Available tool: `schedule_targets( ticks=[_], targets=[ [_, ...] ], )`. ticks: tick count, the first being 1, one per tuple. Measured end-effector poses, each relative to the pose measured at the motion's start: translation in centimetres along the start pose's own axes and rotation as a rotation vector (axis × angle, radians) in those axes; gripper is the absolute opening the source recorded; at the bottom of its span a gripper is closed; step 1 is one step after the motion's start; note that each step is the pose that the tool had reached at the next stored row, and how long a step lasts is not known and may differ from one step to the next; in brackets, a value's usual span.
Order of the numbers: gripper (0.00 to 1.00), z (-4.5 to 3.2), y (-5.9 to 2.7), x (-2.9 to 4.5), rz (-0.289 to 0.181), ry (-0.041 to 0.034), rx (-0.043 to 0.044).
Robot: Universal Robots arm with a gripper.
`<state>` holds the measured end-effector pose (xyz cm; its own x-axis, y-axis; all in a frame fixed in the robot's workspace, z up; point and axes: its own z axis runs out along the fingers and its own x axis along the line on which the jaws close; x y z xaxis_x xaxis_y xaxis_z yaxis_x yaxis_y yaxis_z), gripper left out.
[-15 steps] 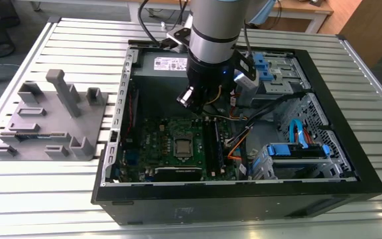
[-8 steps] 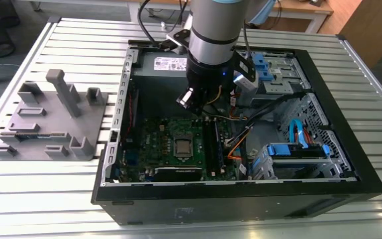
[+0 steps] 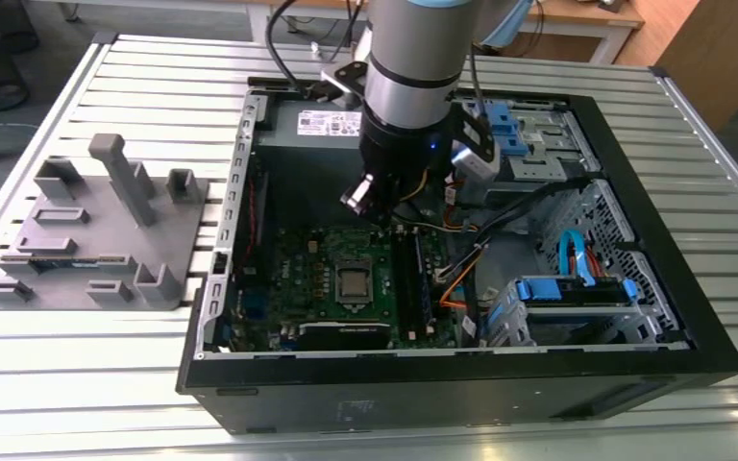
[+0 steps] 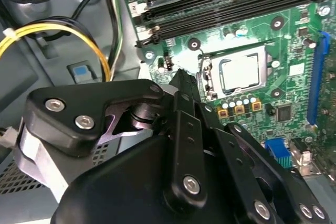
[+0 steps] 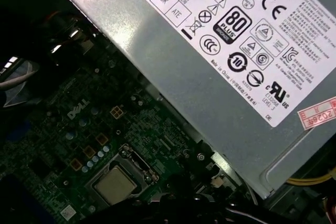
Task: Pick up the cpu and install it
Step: 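Install the first cpu locking lever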
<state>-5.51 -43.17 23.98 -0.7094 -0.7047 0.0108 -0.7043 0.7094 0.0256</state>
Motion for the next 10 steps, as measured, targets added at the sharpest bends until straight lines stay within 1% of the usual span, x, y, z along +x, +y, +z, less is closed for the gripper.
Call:
schedule_targets(
  ticks=[6, 10],
  targets=[
    [0.11, 0.16, -0.05, 0.05, 0.018, 0.0271, 0.0275],
    [0.11, 0.32, -0.11, 0.11, 0.03, 0.041, 0.0416]
  ],
)
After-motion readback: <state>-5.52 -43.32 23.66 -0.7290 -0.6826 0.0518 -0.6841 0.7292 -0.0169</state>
